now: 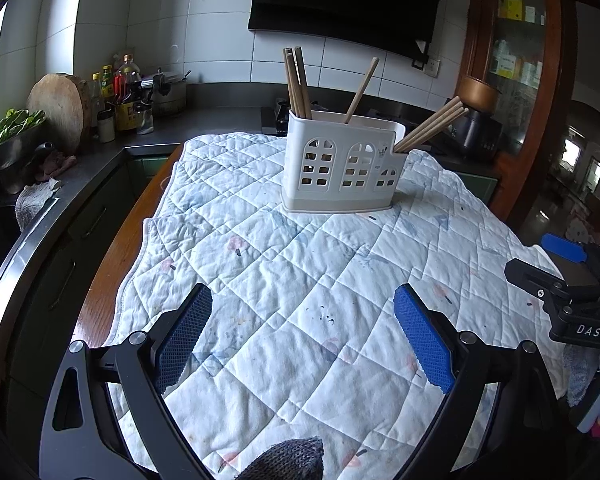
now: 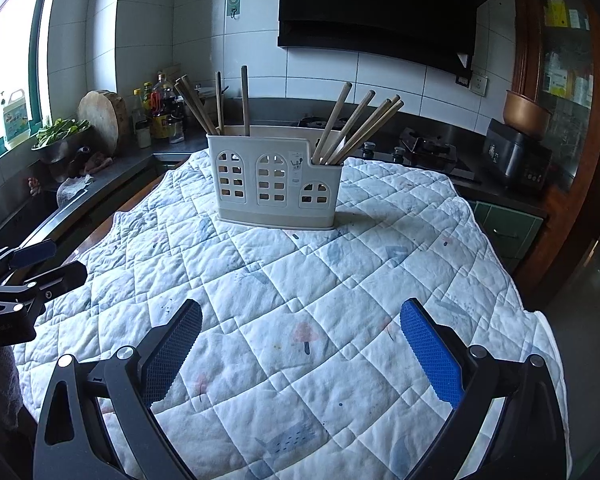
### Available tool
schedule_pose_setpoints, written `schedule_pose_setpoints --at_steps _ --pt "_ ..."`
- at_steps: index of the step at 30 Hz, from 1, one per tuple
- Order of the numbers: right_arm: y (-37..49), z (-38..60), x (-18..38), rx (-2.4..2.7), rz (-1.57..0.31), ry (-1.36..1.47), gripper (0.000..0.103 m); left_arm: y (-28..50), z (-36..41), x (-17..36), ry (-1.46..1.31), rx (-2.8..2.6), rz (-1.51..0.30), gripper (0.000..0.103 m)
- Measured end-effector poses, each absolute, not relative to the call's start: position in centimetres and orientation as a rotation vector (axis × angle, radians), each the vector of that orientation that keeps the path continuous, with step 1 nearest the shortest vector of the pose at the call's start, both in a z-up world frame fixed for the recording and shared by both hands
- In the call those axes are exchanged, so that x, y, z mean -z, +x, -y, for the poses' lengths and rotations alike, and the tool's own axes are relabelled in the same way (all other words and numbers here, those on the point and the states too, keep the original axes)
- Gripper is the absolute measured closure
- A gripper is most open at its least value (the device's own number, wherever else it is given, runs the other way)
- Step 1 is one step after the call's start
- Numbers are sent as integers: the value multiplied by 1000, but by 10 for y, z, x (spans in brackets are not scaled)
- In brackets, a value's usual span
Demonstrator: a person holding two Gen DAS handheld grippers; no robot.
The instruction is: Organize utensils
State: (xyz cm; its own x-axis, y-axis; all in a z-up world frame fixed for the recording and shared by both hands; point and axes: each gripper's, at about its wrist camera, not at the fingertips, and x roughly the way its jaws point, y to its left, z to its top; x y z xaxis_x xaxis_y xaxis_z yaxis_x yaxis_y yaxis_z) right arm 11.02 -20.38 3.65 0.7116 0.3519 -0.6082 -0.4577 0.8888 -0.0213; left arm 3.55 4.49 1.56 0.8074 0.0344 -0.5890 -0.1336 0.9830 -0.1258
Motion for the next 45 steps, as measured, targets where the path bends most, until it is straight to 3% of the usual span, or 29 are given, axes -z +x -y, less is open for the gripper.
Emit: schedule_pose_setpoints --at_steps 45 --pt "106 200 -33 -470 -646 -177 7 33 -42 -9 -164 -91 -637 11"
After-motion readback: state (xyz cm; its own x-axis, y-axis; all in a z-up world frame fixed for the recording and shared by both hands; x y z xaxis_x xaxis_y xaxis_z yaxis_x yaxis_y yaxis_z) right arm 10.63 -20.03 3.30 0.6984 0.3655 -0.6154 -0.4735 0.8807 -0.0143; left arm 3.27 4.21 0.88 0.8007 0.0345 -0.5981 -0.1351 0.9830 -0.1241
